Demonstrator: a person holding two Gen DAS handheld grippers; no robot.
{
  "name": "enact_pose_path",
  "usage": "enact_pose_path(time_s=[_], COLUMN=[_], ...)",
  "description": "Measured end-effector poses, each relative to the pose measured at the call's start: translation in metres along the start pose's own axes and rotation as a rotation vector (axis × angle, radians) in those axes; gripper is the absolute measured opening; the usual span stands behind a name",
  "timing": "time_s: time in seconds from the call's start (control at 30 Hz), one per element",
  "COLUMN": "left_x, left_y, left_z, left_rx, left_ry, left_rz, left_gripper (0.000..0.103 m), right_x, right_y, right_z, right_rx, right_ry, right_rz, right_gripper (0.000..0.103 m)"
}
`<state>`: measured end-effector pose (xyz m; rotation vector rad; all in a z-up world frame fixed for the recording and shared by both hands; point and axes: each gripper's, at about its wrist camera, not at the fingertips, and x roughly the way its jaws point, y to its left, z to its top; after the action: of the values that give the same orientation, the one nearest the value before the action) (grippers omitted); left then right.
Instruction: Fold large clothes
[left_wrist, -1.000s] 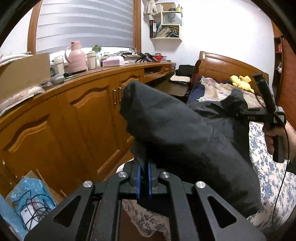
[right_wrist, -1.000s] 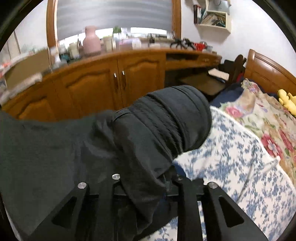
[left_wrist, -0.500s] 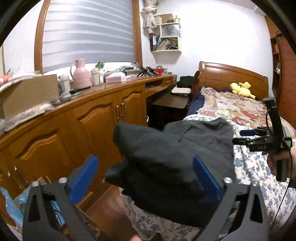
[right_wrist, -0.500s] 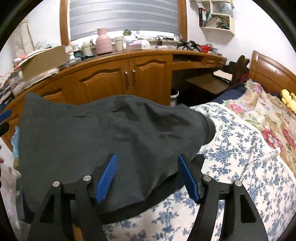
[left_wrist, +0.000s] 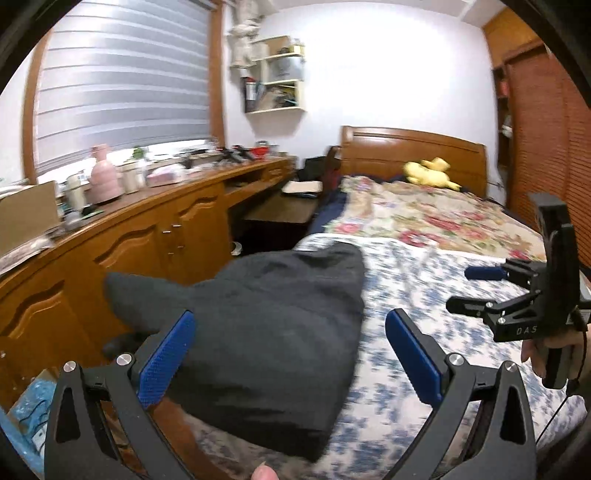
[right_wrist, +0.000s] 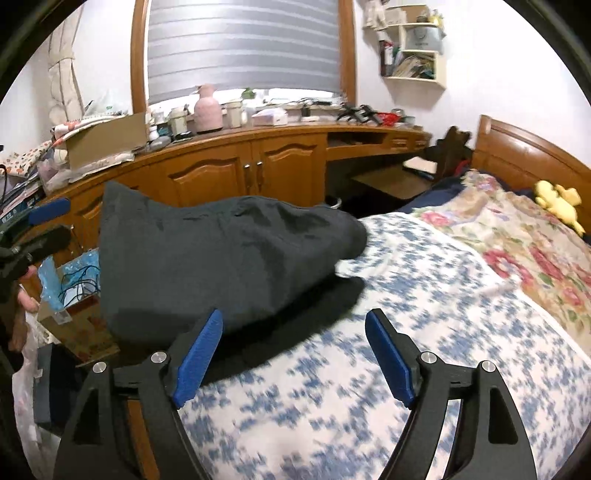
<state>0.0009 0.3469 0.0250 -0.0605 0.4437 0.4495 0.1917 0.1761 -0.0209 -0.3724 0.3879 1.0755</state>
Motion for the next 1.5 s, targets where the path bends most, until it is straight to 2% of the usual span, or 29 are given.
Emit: enact_pose_path(time_s=[0.07,0.2,0.43,0.77,0.97,1.1,1.5], left_x=[-0.001,-0.004,-0.015,-0.031,-0.045,-0.056,-0.115], left_y=[-0.021,-0.073,-0.162,-0.261,-0.290,-0.304,-0.319], left_z=[-0.002,-0.004,-0.010,-0.036,-0.053,-0.060,-0.042], left_rx=[0.014,0.030,0.081,0.128,0.127,0.114,0.121], left_ry=[-0.004,-0.014,-0.012,0.034,0.054,0.077,-0.023], left_rz=[-0.022,-0.110,-0.233,-0.369,-0.417,-0.453,-0.472], left_gripper=[0.103,0.103,0.103,0.103,0.103,0.103,0.103], right_x=[-0.025,-0.079,-0.165,-0.243,-0.291,-0.312,-0.391], right_y=[-0.003,-0.014,-0.030,-0.036,-0.028,-0.016,0.036], right_z=[-0.012,-0.041,-0.099,-0.174,-0.205,-0.218,-0.214], right_rx=[0.021,0.054,0.123,0.263,0.312,0.350,0.357], right_ry=[-0.016,-0.041,-0.067,-0.069,-0.085,-0.091,-0.194], right_rz=[-0.028,-0.091,-0.236,-0.357,-0.449,-0.477,-0.580], right_gripper=[0.082,0.084,0.087,0.087,0.087,0.087,0.087])
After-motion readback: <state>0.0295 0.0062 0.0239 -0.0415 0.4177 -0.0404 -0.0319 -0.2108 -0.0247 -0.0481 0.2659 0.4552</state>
